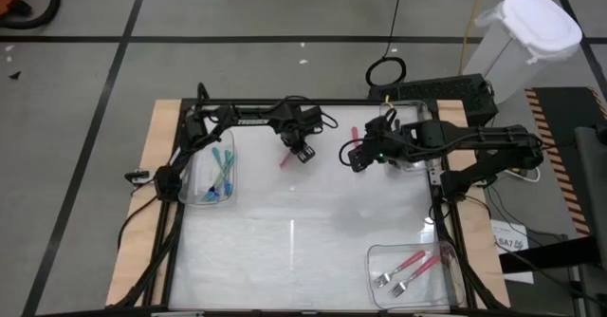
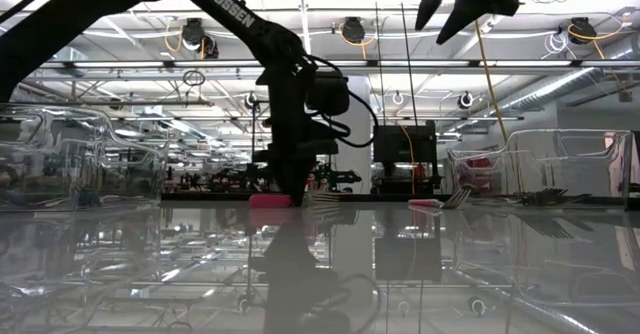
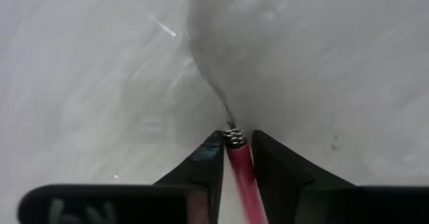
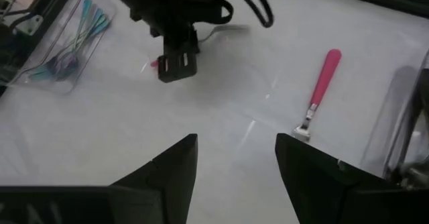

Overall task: Sort silverware by color (type)
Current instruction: Put the pink fork into the bottom right transparent bin

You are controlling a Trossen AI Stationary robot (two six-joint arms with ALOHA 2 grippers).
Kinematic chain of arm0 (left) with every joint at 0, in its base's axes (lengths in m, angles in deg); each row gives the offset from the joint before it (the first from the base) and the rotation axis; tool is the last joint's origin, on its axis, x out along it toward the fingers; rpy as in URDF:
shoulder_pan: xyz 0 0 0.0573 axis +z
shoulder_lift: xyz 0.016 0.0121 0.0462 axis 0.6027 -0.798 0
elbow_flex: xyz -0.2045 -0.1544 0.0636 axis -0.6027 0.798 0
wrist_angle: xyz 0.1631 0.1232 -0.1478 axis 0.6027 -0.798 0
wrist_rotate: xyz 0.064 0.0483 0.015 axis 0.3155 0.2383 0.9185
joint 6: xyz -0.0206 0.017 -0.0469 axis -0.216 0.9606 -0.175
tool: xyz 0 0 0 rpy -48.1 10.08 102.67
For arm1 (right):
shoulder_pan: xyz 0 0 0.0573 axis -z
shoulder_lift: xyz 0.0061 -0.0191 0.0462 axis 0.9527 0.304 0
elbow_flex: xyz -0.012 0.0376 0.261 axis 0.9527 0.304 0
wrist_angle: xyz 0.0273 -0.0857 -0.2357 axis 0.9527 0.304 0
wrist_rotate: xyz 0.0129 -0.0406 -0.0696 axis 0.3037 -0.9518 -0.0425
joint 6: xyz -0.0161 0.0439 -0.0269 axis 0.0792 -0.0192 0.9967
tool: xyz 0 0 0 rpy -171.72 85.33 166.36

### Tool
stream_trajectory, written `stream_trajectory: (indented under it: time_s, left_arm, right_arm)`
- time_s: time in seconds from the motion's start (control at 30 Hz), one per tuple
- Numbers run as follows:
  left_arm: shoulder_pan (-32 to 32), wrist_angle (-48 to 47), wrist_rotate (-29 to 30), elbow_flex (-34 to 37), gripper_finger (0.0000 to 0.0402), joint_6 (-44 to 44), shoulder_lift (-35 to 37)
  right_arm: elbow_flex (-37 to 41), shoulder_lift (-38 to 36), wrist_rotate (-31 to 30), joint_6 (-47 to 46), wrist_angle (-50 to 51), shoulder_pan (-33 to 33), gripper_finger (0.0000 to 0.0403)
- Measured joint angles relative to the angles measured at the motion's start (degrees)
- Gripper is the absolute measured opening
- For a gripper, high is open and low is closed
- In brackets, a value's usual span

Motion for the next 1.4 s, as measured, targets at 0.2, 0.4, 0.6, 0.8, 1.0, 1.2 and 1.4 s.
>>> stream_trajectory:
  time_s: [0.2,0.4,0.6,0.8,1.0,1.2,1.4]
  left_arm:
    - [-0.37,-1.83,-0.45,-2.19,0.0029,1.86,0.16]
    - [-0.77,-8.64,-1.37,-10.51,0.0029,3.25,-0.88]
    - [-0.98,-13.9,-0.11,-25.24,0.0029,0.87,-0.26]
    - [-1.16,-16.62,0.8,-39.44,0.0029,-6.32,-0.26]
    - [-2.43,-10.96,1.69,-39.4,0.0029,-13.34,4.17]
    - [-6.79,-6.4,3.08,-39.48,0.0029,-16.0,6.6]
    - [-11.12,3.7,5.9,-39.54,0.0029,-19.76,8.11]
  right_arm:
    - [0.0,0.0,-0.4,0.28,0.42,-1.12,0.0199]
    - [0.01,-0.89,-0.37,3.62,1.65,-1.83,0.0199]
    - [0.02,-6.38,1.06,5.0,1.74,-1.81,0.0199]
    - [0.0,-13.66,0.53,4.08,0.58,-3.78,0.0199]
    - [0.0,-18.31,-6.09,7.6,0.29,-6.05,0.0199]
    - [0.0,-19.48,-8.27,9.99,-0.09,-7.49,0.0199]
    - [0.0,-19.22,-8.4,10.3,-0.72,-9.12,0.0199]
